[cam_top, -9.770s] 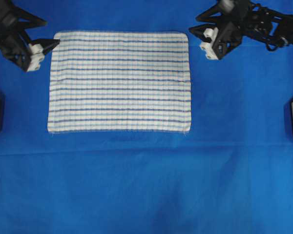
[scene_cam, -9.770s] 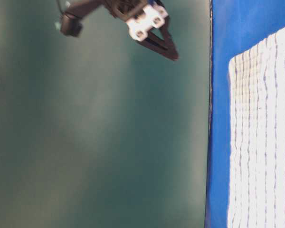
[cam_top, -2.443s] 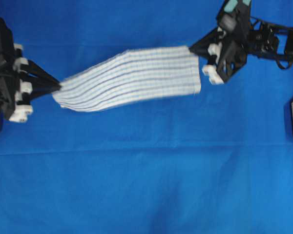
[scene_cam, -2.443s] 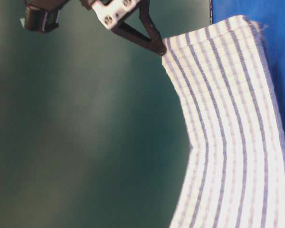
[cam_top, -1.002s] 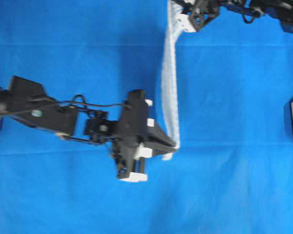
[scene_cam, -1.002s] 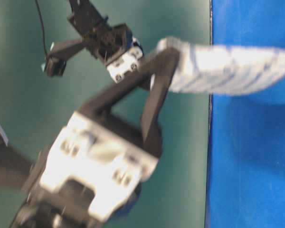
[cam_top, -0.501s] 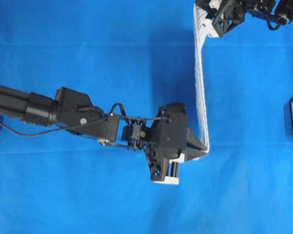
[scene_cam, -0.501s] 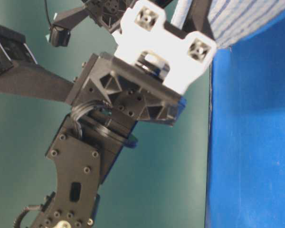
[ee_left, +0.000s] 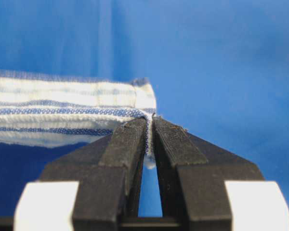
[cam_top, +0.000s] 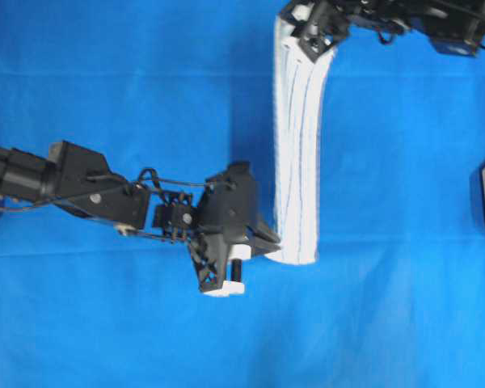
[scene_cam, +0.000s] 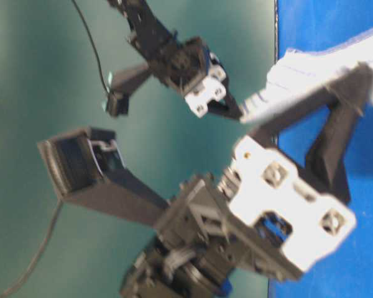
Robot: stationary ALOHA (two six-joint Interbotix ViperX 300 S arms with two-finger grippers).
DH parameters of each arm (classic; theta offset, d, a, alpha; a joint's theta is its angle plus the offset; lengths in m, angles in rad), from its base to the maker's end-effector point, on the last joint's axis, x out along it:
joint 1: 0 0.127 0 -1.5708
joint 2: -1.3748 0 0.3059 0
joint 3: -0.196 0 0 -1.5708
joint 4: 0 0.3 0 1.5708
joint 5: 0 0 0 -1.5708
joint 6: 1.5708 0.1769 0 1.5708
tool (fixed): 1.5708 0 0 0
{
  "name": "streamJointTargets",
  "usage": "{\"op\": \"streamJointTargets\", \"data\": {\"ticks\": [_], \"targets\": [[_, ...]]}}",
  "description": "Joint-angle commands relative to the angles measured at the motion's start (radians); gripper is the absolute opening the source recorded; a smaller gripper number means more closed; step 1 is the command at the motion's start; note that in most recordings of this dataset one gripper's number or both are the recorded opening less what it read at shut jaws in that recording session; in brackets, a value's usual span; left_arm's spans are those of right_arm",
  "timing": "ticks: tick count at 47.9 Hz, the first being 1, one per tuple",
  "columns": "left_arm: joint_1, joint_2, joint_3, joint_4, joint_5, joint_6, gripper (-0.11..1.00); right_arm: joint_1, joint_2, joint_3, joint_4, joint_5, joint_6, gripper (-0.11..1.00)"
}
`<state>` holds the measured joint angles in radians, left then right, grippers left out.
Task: Fold the blue towel.
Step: 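Lower the strip flat onto the table and open both grippers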
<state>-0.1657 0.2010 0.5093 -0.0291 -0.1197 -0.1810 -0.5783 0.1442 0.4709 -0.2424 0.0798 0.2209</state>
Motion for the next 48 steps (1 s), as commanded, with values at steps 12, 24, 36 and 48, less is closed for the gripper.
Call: {"op": "streamJointTargets", "data": {"ticks": [12, 24, 36, 48], "targets": [[-0.043, -0.023, 0.021, -0.002, -0.02, -0.012, 0.04, 0.006, 0.018, -0.058, -0.005, -0.003, -0.018, 0.03], [-0.035, -0.017, 0.011, 0.0, -0.02, -0.012, 0.04, 0.018, 0.018, -0.057, -0.005, -0.005, -0.048, 0.03], [-0.023, -0.032, 0.021, -0.002, -0.005, -0.009, 0.4, 0.028, 0.014, -0.049, -0.005, 0.005, -0.064, 0.17], [0.0, -0.153, 0.048, 0.006, 0.091, 0.017, 0.61, 0.058, -0.063, -0.003, -0.005, 0.012, -0.107, 0.52]]}}
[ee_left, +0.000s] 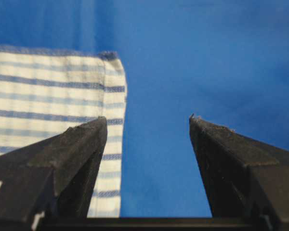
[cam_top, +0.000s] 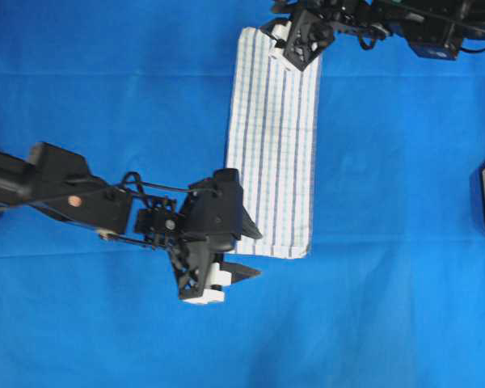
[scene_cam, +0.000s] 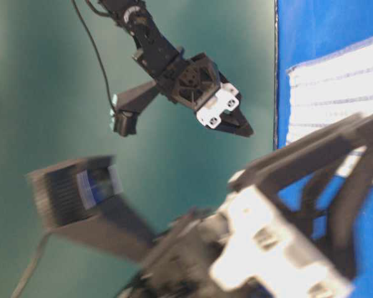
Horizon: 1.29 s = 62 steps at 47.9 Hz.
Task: Fold the blue towel.
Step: 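Lower the strip flat onto the table and open both grippers, then withdraw both grippers to the sides of the towel strip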
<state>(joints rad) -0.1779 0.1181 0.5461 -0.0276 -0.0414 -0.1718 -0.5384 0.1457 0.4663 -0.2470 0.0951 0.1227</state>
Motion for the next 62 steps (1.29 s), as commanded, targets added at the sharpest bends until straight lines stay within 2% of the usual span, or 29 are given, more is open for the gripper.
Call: {"op": "streamJointTargets", "data": {"ticks": [1, 13, 21, 31, 42, 48, 62], "targets": [[0.02, -0.089, 0.015, 0.005, 0.018, 0.015, 0.61, 0.023, -0.075, 0.008, 0.0, -0.003, -0.011, 0.51], [0.115, -0.235, 0.094, 0.005, 0.0, 0.147, 0.61, 0.098, -0.25, 0.127, 0.0, -0.009, -0.005, 0.49], [0.21, -0.314, 0.183, 0.005, -0.109, 0.202, 0.61, 0.144, -0.39, 0.256, 0.009, -0.081, 0.008, 0.49], [0.331, -0.422, 0.311, 0.005, -0.262, 0.219, 0.61, 0.181, -0.558, 0.422, 0.034, -0.199, 0.052, 0.49], [0.407, -0.503, 0.416, 0.005, -0.327, 0.219, 0.61, 0.235, -0.657, 0.549, 0.04, -0.305, 0.098, 0.49], [0.416, -0.511, 0.442, 0.005, -0.341, 0.218, 0.61, 0.235, -0.655, 0.568, 0.04, -0.314, 0.12, 0.49], [0.416, -0.502, 0.439, 0.005, -0.341, 0.216, 0.61, 0.235, -0.652, 0.561, 0.04, -0.313, 0.121, 0.49]]}}
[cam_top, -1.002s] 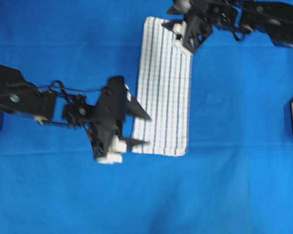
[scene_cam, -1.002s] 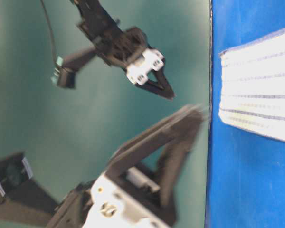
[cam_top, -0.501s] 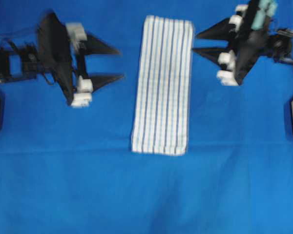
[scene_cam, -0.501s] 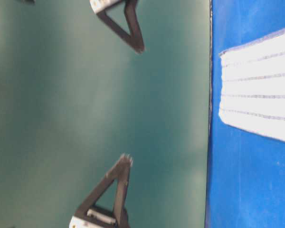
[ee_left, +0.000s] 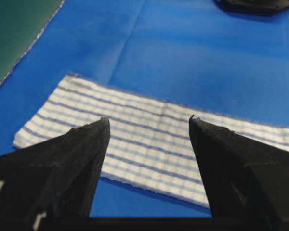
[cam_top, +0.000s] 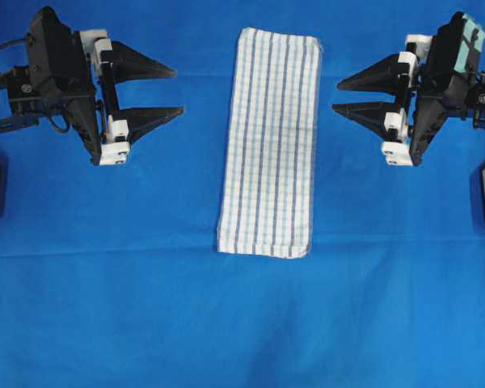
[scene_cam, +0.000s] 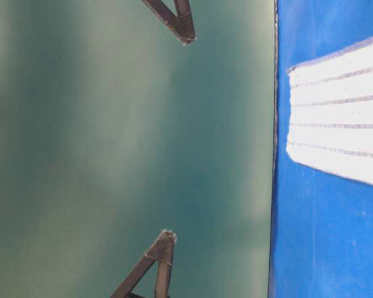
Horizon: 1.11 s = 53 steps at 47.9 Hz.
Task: Fold the blue towel.
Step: 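Withdraw both grippers to the sides of the towel strip, then move both grippers to the far end of the strip and grasp its corners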
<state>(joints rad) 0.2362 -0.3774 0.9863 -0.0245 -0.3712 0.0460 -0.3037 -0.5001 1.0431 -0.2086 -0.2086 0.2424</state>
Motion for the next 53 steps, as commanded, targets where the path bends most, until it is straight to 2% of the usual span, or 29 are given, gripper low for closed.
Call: {"op": "streamJointTargets", "data": {"ticks": [1, 7, 14, 21, 26, 36, 53], "targets": [[0.002, -0.005, -0.003, 0.002, -0.012, -0.002, 0.61, 0.0, -0.006, -0.017, 0.002, -0.009, 0.002, 0.49], [0.008, 0.005, -0.015, 0.002, -0.015, 0.0, 0.61, -0.012, -0.002, -0.025, 0.0, -0.011, 0.002, 0.5], [0.026, 0.064, -0.067, 0.002, -0.012, 0.003, 0.7, -0.069, 0.043, -0.055, 0.002, -0.011, 0.002, 0.51], [0.087, 0.167, -0.144, 0.002, 0.002, 0.011, 0.82, -0.144, 0.135, -0.109, 0.002, 0.008, 0.0, 0.57], [0.135, 0.253, -0.199, 0.002, 0.003, 0.026, 0.86, -0.192, 0.212, -0.15, -0.003, 0.029, -0.006, 0.64], [0.213, 0.469, -0.336, 0.002, 0.003, 0.031, 0.86, -0.278, 0.383, -0.215, -0.018, 0.034, -0.012, 0.65], [0.265, 0.719, -0.506, 0.002, 0.006, 0.031, 0.86, -0.362, 0.581, -0.252, -0.031, -0.026, -0.015, 0.65]]}}
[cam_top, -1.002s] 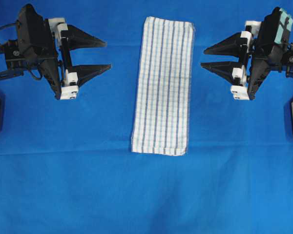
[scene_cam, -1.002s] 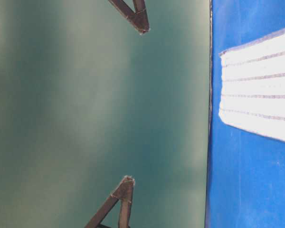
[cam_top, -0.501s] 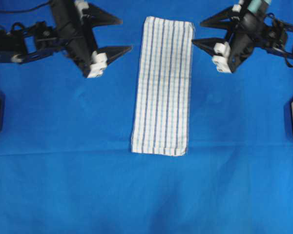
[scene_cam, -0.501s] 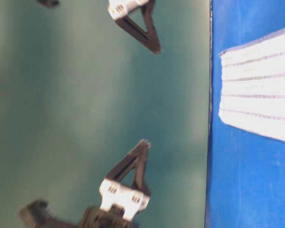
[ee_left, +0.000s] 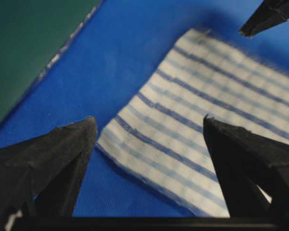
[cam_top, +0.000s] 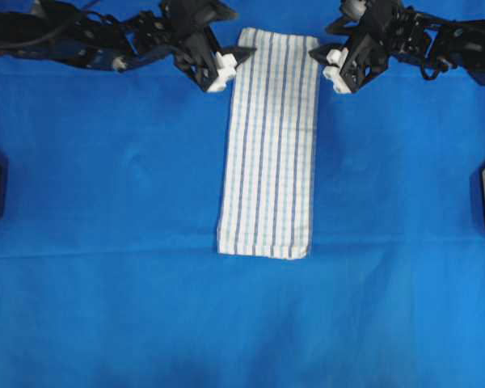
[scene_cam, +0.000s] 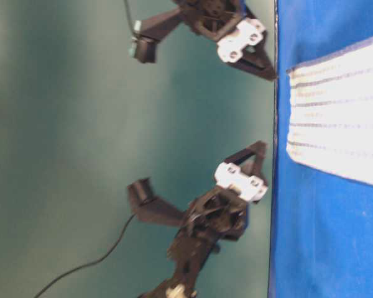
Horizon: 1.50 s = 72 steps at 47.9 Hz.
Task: Fold the blue towel.
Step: 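Move both grippers to the far end of the strip and grasp its corners, then lift the far end with both grippers and fold it toward the near end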
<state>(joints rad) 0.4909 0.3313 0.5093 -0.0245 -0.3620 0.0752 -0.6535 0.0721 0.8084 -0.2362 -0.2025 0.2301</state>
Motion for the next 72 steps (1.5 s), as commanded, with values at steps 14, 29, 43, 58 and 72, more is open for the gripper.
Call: {"op": "streamJointTargets", "data": {"ticks": [14, 29, 43, 58, 72], "targets": [[0.041, 0.112, -0.117, 0.002, 0.081, -0.015, 0.78, -0.037, 0.094, -0.057, -0.006, -0.061, -0.006, 0.65], [0.034, 0.117, -0.124, 0.002, 0.123, -0.008, 0.18, -0.038, 0.129, -0.084, -0.011, -0.051, -0.015, 0.09], [0.028, 0.117, -0.124, 0.002, 0.12, -0.002, 0.05, -0.037, 0.127, -0.08, -0.011, -0.048, -0.014, 0.06], [0.029, 0.104, -0.132, 0.002, 0.12, 0.0, 0.05, -0.038, 0.127, -0.095, -0.011, -0.051, -0.014, 0.06], [0.055, 0.081, -0.135, 0.002, 0.123, -0.002, 0.05, -0.06, 0.127, -0.127, -0.011, -0.052, -0.017, 0.06]]}}
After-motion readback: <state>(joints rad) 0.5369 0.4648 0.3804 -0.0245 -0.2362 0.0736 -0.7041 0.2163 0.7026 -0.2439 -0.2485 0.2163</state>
